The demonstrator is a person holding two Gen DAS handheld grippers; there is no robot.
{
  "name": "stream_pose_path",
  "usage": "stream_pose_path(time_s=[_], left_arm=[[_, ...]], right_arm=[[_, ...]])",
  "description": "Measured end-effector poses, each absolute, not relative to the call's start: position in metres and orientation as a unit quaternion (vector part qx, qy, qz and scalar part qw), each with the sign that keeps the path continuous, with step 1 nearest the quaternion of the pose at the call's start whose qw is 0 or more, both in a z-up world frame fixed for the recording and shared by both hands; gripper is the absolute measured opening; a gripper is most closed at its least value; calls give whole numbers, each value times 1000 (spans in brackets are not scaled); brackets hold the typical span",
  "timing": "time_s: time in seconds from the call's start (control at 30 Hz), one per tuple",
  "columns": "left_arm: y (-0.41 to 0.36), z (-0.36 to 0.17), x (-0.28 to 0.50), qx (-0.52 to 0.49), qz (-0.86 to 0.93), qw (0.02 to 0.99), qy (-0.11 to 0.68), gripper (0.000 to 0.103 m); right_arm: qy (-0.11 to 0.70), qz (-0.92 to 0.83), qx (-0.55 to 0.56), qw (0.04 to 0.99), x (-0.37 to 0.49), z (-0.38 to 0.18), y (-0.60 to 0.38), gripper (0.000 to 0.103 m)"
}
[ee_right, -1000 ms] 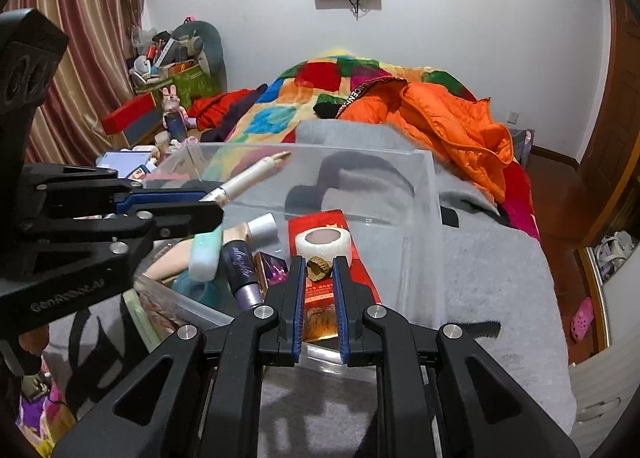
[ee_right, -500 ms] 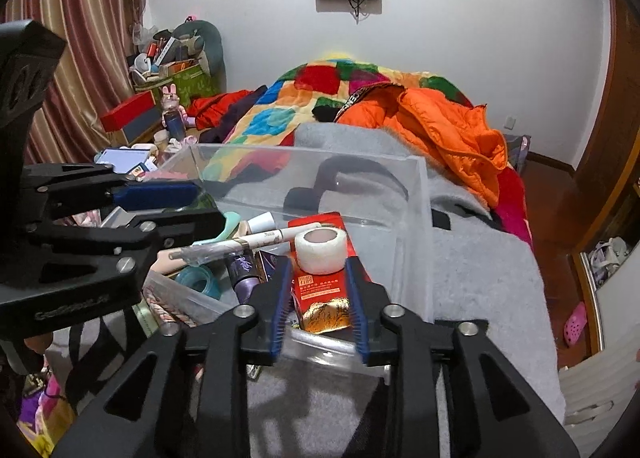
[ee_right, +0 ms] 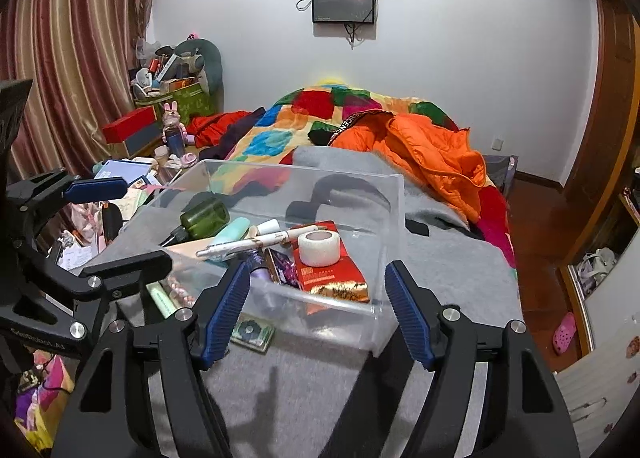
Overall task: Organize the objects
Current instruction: 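Open both tools to drop the white pen and brown charm into the box, then grasp the green square tin with the right tool while the left tool reaches toward the pale green tube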
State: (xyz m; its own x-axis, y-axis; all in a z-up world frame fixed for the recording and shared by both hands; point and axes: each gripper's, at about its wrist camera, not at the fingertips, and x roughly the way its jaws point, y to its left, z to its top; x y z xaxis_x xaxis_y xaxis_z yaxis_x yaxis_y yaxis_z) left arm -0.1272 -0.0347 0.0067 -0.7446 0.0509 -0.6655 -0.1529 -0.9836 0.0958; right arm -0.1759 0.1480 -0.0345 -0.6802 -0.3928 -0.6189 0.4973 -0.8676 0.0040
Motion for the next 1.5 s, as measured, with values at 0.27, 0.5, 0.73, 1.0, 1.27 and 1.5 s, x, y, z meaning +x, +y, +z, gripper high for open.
stream_pose_path(time_s=[0.27,0.5,0.73,1.0,1.27,1.5], left_arm=[[-53,-31,-110,-399,913,87,22,101],[-49,-72,-109,-443,891,96,5,101],[-56,-67,-113,-436,897,77,4,101],[-72,-58,-133,-436,893,106,-22,101],[-66,-74,-130,-447,883,138,-34,101],[-46,-71,-100,-455,867,201,-36,101]], right_arm=[[82,-909,330,241,-165,-46,157,75],[77,-895,365,244,-167,-68,157,75],[77,-882,395,247,-172,-90,153,75],[49,-863,427,266,-178,-108,146,75],[49,-863,427,266,-178,-108,145,75],[47,-862,431,264,-184,-107,140,75]])
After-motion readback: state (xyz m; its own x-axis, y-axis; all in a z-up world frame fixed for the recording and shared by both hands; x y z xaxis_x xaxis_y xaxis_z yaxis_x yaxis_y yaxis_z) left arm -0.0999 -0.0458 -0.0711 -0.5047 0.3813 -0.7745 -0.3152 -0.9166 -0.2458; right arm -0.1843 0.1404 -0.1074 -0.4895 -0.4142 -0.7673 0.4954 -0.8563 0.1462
